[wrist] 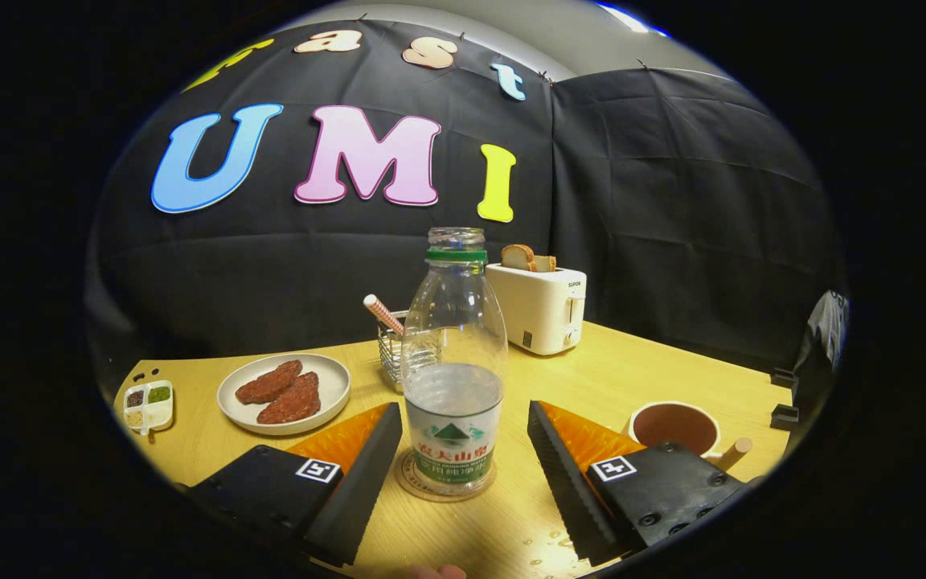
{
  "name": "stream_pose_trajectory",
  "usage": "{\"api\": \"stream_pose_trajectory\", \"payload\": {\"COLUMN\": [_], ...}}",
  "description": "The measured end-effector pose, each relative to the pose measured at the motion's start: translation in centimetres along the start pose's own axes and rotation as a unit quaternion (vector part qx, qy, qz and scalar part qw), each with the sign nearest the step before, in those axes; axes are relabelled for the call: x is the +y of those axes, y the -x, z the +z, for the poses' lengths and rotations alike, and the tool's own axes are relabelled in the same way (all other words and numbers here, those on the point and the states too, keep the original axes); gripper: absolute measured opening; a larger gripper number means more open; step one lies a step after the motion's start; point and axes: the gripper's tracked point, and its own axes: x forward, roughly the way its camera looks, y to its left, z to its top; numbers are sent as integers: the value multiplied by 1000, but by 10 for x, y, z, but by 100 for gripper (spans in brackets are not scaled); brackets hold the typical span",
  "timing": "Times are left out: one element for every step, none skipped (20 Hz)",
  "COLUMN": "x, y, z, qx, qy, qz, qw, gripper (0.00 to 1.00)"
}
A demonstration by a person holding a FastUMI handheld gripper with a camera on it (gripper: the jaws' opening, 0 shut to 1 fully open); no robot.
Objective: Take the bottle from table, then pour the juice into the cup, finally place the bottle on the coaster
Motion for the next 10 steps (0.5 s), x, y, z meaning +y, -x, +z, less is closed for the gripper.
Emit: {"api": "stream_pose_trajectory", "payload": {"x": [-1,0,1,3,3,4,3,4,6,7], "y": [6,13,20,28,37,45,53,61,69,78], "z": [-3,-4,-3,-2,1,4,7,9,13,17], "qx": [3,5,5,4,1,-2,-4,-6,-8,-9], "qy": [1,1,1,2,5,8,10,11,10,11], "qz": [3,6,10,15,21,28,36,44,54,63], "qw": [1000,1000,1000,1000,1000,1000,999,999,998,998], "gripper": [97,97,97,97,97,97,97,97,97,97]}}
